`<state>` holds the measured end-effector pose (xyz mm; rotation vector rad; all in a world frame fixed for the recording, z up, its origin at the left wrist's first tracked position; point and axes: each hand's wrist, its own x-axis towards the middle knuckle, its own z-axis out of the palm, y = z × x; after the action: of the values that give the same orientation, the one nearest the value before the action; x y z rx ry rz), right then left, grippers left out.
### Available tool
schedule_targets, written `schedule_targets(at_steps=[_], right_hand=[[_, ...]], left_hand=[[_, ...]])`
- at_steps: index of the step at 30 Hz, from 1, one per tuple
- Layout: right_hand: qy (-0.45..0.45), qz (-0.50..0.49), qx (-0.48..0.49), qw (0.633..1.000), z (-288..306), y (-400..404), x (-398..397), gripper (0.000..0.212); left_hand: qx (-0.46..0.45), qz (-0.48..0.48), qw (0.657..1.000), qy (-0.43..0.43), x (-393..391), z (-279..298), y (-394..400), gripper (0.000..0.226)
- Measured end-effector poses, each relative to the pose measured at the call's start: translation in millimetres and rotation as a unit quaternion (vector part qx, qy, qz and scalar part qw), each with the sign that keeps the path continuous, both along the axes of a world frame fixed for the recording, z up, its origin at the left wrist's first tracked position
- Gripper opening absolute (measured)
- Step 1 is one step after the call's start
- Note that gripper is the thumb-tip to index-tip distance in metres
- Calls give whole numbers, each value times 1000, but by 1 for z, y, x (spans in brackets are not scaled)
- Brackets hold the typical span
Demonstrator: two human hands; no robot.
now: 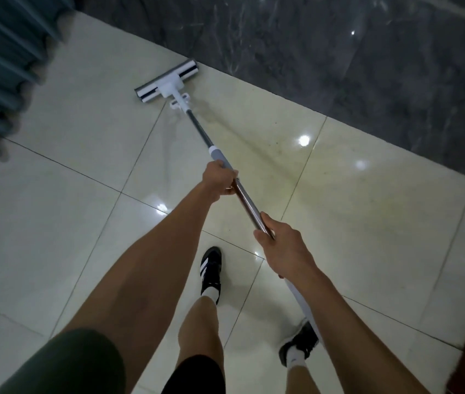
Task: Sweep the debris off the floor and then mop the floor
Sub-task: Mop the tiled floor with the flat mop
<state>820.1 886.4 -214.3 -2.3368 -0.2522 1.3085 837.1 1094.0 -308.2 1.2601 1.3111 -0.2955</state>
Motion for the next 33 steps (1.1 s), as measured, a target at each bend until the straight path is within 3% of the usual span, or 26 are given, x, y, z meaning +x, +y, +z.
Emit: schedule_targets(at_steps=[14, 17, 26, 33], right_hand=[[13, -52, -41, 998, 31, -377, -14, 47], [18, -59, -61, 996, 45, -423, -18, 45], [2, -24, -24, 999, 32, -377, 16, 44], [-5, -24, 5, 1000, 18, -286, 50, 40]], left_hand=[[-48, -61, 997, 27, -3, 8, -373, 29], [-43, -92, 994, 43, -6, 14, -428, 26], [-26, -42, 998, 35, 30, 20, -379, 18], [-10, -26, 999, 26, 65, 8, -288, 18]])
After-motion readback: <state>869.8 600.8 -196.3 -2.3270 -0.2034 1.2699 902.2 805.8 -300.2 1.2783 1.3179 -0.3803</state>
